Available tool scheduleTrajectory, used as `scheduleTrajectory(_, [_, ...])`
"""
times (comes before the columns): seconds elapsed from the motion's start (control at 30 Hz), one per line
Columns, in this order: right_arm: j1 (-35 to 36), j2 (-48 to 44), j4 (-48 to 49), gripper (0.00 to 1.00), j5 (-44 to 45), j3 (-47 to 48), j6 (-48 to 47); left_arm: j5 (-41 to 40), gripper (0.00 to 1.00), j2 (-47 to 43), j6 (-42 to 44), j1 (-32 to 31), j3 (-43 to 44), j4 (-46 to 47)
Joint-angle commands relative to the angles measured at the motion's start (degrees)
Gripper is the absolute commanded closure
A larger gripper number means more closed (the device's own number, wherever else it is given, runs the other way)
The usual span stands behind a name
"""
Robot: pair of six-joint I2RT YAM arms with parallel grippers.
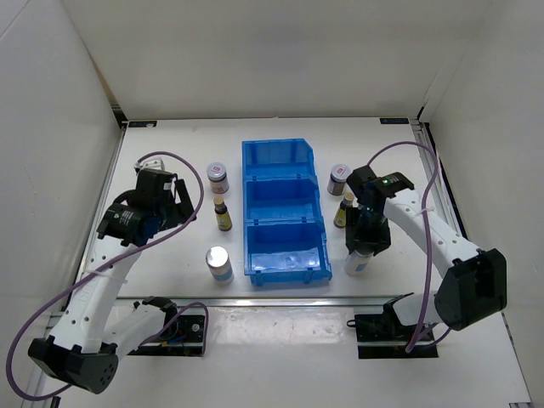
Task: Organize the condiment bottles
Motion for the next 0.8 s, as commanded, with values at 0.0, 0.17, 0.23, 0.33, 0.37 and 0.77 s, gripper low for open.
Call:
scheduleTrajectory(0.0, [0.3, -0.6, 0.6, 0.64, 0.3, 2.0, 0.0, -1.2, 0.0, -1.0, -1.1, -0.2, -0.4, -0.5])
scheduleTrajectory(0.17, [1.3, -3.8, -6.8, 0.87, 1.3, 13.9, -2.0, -1.8, 0.0, -1.5, -1.1, -0.2, -1.0, -0.5])
scheduleTrajectory(0.23, [1.3, -2.7, -9.4, 0.94, 0.6, 21.9, -3.6, -1.8, 0.0, -1.5, -1.1, -0.2, -1.0, -0.5])
scheduleTrajectory(0.33, [2.1, 0.8, -10.5, 0.99, -1.0, 29.1, -5.4, -1.8, 0.0, -1.5, -1.1, -0.2, -1.5, -0.5])
scheduleTrajectory(0.37, [3.7, 2.9, -10.5, 1.0, -1.5, 33.3, -5.4, -1.8, 0.0, -1.5, -1.1, -0.2, -1.5, -0.5])
scheduleTrajectory(0.77, [17.7, 13.2, -6.1, 1.0, -3.5, 35.5, -2.8, -0.3, 0.0, 1.0, 1.5, -0.8, 6.8, -6.3])
